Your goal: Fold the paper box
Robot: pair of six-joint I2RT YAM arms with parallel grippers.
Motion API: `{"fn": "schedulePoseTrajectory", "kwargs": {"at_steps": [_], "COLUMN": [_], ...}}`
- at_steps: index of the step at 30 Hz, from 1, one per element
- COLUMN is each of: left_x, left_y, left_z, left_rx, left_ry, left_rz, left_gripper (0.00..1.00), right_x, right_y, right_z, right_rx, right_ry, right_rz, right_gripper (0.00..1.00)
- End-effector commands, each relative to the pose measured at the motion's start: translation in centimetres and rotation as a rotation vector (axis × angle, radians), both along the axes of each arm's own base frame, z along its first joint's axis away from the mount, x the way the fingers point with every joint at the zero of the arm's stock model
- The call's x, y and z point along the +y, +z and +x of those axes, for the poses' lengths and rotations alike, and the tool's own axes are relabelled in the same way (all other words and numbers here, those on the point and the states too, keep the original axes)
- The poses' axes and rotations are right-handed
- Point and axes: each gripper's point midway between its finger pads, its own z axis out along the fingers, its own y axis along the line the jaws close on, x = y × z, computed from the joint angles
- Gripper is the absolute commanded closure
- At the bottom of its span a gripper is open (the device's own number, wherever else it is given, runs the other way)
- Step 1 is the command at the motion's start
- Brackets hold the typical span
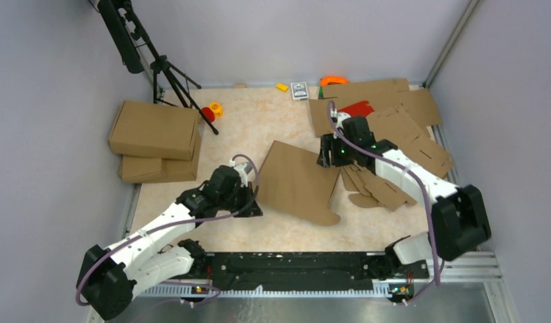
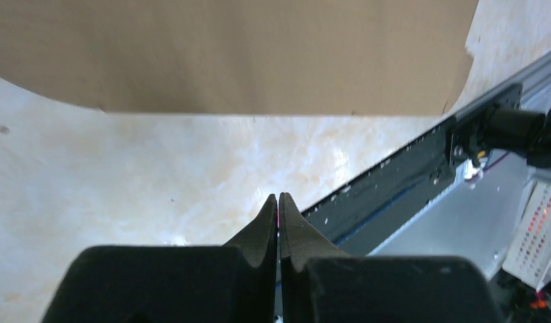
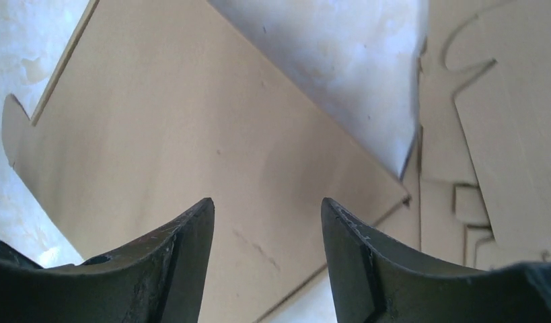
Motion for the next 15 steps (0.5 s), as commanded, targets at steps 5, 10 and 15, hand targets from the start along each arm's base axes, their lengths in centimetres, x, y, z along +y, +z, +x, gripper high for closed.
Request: {"fn": "schedulePoseTrajectory", "kwargs": {"at_steps": [5,10,15], "left_x": [-1.6,-1.1,-1.2], "left_y": [0.4,-1.0,-1.7], "left_z": [-3.3,-4.5,-4.8], "left_rx": [0.054,0.084,0.099], "left_ry": [-0.058,-0.056,-0.049], "left_rz": [-0.116,-0.128,-0.161], "left_gripper": [1.0,1.0,1.0], "right_x": [2.6,3.3,5.1], "right_y": [0.5,-0.4,-3.0], "right_z": [7.0,9.2,8.6], "right_rx": [-0.047,-0.004,0.098], "right_ry": [0.06,0.113,0.235], "right_rz": [0.086,0.197,0.249], "right_gripper": [0.37,0.28,0.29]}}
